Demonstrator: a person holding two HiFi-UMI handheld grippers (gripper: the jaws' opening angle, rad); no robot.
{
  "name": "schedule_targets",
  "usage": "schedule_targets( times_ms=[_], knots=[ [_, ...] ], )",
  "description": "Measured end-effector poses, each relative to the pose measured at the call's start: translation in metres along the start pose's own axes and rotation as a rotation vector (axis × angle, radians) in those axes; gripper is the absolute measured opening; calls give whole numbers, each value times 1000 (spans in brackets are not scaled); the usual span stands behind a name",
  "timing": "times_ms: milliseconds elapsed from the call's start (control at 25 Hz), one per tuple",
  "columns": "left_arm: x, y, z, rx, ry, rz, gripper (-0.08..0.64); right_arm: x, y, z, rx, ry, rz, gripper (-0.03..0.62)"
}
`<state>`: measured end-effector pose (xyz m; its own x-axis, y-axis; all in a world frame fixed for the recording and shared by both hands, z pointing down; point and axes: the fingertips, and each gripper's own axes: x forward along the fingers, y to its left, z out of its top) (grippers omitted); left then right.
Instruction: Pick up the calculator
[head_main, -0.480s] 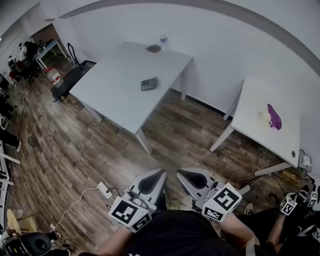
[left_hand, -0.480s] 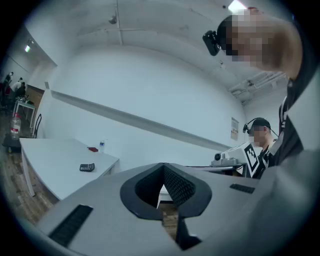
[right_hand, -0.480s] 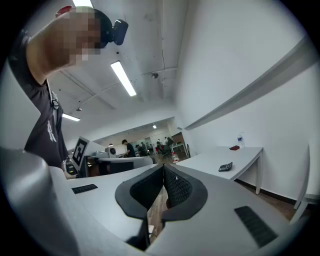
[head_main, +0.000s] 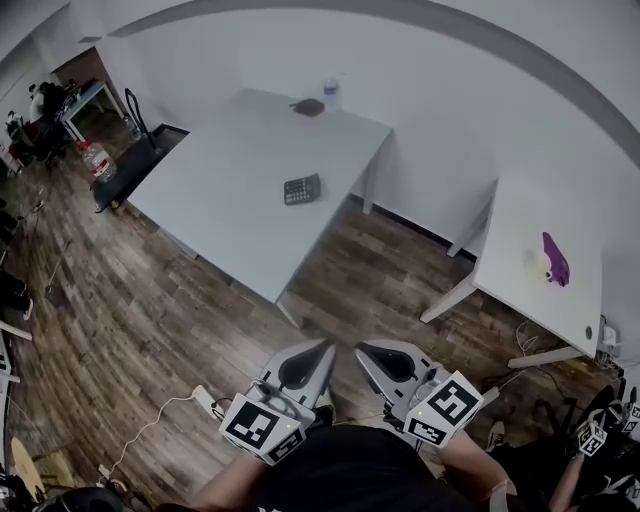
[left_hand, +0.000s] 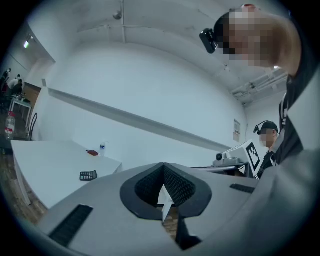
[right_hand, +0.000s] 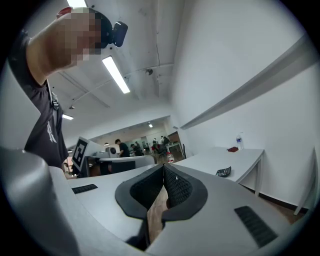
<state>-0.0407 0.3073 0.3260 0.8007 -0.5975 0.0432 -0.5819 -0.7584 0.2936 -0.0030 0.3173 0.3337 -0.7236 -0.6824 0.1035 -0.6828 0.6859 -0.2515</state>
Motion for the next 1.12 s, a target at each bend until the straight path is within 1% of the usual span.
schedule_targets(
  times_ms=[320, 560, 840, 1120],
  knots=[
    [29, 79, 26, 19, 4, -19, 5, 78, -39, 20, 4, -9, -19, 14],
    [51, 113, 37, 6, 3, -21, 6, 109, -70, 31, 13, -4, -29, 14],
    [80, 149, 43, -17, -15, -1, 5, 143, -111, 35, 33, 15, -16, 14],
    [138, 197, 58, -26, -28, 57, 6, 184, -181, 50, 32, 49, 25, 15]
  ],
)
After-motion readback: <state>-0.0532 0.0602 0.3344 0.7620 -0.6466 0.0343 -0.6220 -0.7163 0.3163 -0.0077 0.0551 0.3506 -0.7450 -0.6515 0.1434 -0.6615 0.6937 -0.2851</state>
